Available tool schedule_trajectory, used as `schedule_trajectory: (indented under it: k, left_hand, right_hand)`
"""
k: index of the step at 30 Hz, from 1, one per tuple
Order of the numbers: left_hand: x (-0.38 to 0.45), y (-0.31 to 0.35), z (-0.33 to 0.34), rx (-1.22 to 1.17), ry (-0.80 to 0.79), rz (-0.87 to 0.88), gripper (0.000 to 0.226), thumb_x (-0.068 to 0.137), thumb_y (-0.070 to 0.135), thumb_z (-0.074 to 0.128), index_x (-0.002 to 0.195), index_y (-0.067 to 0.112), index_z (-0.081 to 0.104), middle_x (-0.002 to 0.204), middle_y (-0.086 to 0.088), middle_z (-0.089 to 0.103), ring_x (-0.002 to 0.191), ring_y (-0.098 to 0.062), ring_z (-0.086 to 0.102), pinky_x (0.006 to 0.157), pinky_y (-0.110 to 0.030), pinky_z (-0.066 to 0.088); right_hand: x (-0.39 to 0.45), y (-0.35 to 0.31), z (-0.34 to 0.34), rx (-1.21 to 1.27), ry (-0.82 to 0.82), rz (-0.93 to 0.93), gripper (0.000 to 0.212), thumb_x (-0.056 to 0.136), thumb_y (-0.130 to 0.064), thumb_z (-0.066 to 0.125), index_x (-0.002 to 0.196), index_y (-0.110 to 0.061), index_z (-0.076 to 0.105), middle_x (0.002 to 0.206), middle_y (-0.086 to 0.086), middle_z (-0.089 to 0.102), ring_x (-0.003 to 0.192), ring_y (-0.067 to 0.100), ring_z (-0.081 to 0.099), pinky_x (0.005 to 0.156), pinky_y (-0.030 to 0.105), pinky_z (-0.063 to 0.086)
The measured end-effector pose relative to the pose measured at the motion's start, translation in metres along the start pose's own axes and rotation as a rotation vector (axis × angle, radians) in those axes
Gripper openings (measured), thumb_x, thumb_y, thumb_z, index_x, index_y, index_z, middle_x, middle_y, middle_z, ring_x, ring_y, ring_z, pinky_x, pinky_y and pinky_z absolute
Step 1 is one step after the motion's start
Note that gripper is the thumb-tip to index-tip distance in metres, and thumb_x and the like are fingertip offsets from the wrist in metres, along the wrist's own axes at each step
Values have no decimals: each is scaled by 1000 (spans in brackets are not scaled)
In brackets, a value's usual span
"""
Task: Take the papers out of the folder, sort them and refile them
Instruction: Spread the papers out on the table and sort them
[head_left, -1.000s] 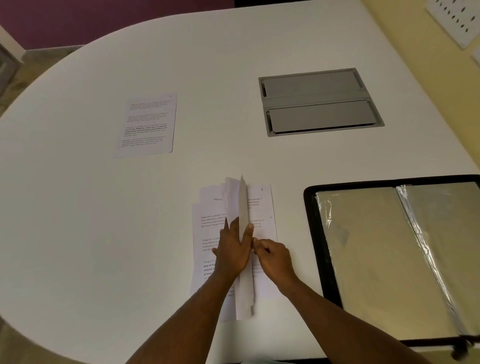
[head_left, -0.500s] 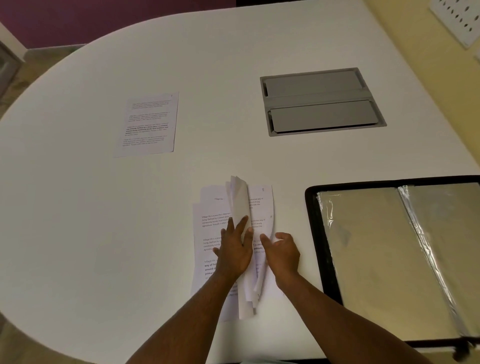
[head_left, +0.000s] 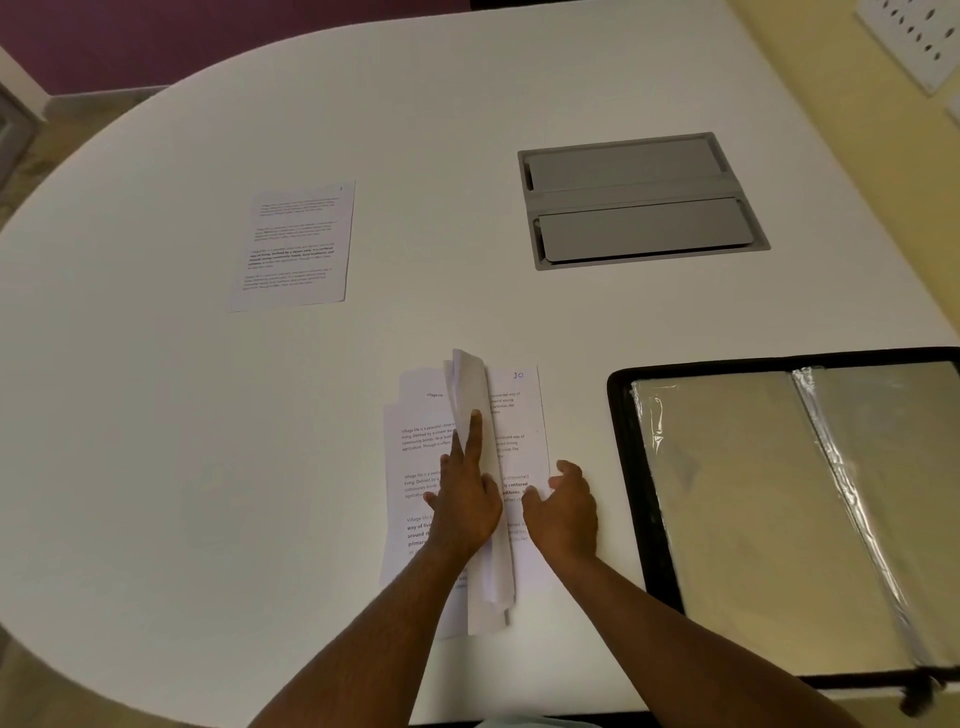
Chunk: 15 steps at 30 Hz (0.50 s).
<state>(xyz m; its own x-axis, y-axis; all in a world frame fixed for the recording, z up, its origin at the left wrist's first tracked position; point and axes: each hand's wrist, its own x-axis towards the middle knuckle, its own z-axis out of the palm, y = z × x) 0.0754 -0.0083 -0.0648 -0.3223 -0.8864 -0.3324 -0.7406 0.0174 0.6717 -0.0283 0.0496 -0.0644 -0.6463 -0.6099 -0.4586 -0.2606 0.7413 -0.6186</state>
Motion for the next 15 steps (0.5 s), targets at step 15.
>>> schedule_trajectory:
  k: [15]
  left_hand:
    - [1,1,6,147,-115,-35,47,104,32,30,149,44,20,162,4,-11,148,-33,-13,108,-72,1]
  right_hand:
    - [-1,-4,-7,42,-32,-95,26,93,-20,63,116,-10,63,115,5,67,98,19,66,77,14,44]
